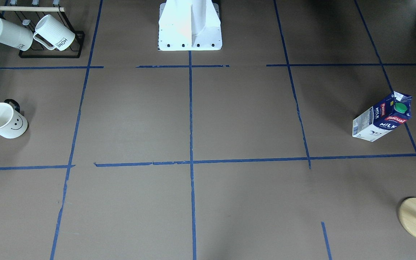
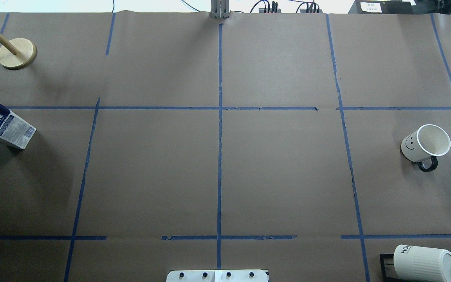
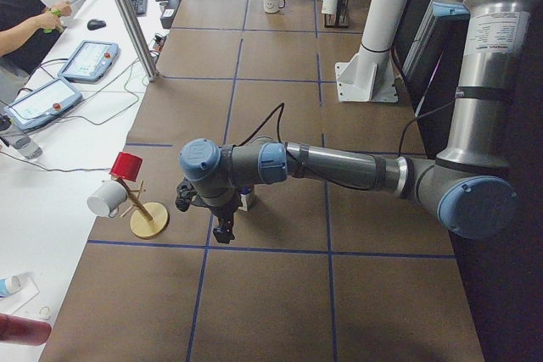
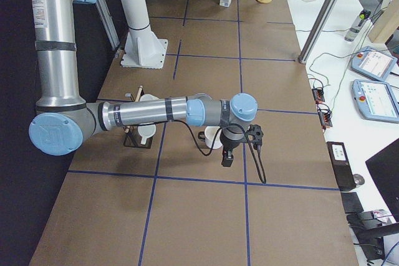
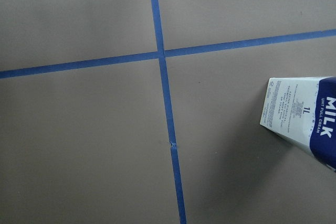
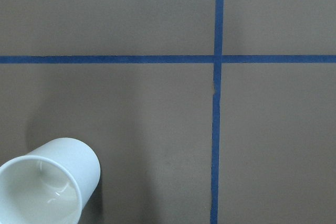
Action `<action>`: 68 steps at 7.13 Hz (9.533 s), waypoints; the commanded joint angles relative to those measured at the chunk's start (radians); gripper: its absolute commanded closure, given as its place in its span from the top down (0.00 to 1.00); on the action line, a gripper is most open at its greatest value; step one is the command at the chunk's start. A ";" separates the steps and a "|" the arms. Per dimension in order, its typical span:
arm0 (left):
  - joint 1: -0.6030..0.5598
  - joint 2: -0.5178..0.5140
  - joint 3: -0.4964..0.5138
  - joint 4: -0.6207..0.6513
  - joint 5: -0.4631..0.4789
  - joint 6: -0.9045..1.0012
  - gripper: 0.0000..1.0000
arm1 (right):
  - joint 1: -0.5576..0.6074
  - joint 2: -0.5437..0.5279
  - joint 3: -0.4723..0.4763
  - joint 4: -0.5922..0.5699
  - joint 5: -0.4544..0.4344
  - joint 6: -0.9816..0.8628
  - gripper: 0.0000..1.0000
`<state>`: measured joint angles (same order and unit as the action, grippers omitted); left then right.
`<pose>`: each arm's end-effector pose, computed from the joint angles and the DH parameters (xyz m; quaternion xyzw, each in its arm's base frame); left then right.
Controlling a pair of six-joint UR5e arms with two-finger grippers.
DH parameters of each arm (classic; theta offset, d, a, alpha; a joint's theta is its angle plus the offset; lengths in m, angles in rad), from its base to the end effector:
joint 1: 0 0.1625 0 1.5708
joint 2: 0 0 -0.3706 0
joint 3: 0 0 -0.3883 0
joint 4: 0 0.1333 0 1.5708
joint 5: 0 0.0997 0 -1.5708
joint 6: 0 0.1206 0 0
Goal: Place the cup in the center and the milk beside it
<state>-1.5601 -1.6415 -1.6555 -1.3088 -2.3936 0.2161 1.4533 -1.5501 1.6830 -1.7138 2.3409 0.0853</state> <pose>-0.0395 -0.5007 0.5642 -0.0076 0.4022 0.0824 0.9118 -0.0086 -0.4938 0.5691 -0.0427 -0.3732 -0.0130 0.9267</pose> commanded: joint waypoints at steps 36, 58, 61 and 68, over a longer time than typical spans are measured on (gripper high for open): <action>0.005 -0.004 -0.001 -0.066 -0.024 0.054 1.00 | -0.781 0.780 -0.338 0.339 -0.216 1.311 0.37; 0.354 -0.090 -0.192 -0.206 0.037 -0.511 0.02 | -0.459 0.426 -0.171 0.416 -0.006 0.895 1.00; 0.489 -0.543 -0.155 0.089 0.124 -0.893 0.01 | -0.444 0.420 -0.138 0.416 0.000 0.900 1.00; 0.810 -0.951 0.325 -0.153 0.266 -1.244 0.06 | -0.438 0.421 -0.134 0.416 -0.005 0.906 1.00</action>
<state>-0.7876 -2.5743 -1.3512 -1.4395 -2.1549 -0.9846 1.0157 -1.1297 1.5488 -1.2965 2.3374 0.9893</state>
